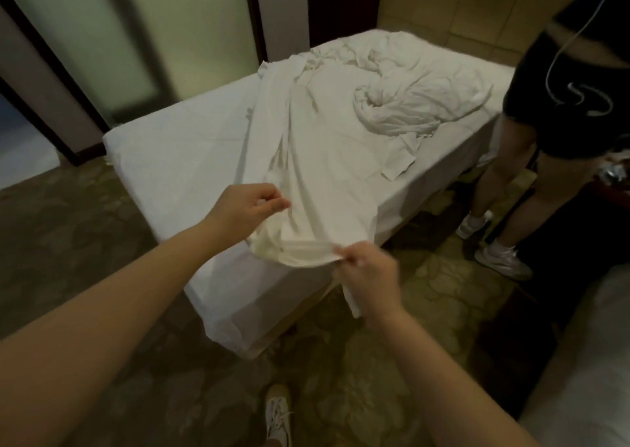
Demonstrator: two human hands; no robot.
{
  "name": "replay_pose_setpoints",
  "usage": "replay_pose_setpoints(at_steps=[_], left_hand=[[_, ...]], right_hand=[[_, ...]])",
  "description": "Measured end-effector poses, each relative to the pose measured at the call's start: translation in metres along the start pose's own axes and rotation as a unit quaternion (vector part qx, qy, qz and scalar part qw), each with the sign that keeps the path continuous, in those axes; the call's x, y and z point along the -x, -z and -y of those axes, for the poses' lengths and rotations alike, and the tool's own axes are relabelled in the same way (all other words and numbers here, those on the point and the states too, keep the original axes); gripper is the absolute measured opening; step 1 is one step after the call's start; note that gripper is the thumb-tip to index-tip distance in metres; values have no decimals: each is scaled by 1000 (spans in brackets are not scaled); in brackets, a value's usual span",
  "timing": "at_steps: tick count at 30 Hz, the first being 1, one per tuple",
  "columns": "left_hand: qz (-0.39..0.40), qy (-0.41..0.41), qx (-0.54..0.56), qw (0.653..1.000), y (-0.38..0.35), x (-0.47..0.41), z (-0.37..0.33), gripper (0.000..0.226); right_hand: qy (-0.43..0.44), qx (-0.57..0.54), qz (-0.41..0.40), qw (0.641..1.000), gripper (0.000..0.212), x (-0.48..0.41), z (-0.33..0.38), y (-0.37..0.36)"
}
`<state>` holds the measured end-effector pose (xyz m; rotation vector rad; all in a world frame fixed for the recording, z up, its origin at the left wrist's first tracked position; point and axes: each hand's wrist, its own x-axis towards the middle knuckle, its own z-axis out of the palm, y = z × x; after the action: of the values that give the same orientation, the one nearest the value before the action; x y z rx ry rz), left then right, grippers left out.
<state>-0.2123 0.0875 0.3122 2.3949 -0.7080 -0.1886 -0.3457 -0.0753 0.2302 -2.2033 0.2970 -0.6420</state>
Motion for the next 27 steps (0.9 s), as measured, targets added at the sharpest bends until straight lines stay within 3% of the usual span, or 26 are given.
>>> replay_pose_setpoints(at_steps=[2,3,5,6,9,12,13,15,17,19,22,24,27], left_hand=[[-44,36,24,998,2,-1,4,22],[-58,52,41,996,5,-1,7,23],[-74,71,62,993,13,0,14,24],[-80,74,61,992,18,2,17,25],[-123,79,67,987,33,7,32,27],[-151,87,86,981,44,14,41,27],[-154,83,90,980,45,16,41,27],[-145,78,87,983,42,22,37,28],[-132,68,92,985,33,24,27,31],[-127,39,110,985,25,27,9,34],[-96,-24,161,982,11,31,-24,33],[-57,-71,176,980,5,31,-47,28],[-28,-107,227,968,18,20,-70,21]], right_hand=[[-59,-27,-92,994,16,-7,-13,31],[-90,-15,-74,993,22,-8,-20,46],[-152,52,46,986,35,-2,-41,68],[-180,89,55,978,35,0,-55,79],[-210,135,-55,967,13,-2,-87,109],[-264,207,155,929,17,21,-101,89],[-259,214,189,923,24,30,-103,77],[-190,235,182,936,47,33,-93,59],[-109,218,166,956,52,24,-68,47],[-73,145,162,973,52,18,-32,31],[-46,-12,218,975,72,9,37,6],[-40,-85,216,972,67,-4,78,-1],[-28,-138,145,979,23,-32,110,9]])
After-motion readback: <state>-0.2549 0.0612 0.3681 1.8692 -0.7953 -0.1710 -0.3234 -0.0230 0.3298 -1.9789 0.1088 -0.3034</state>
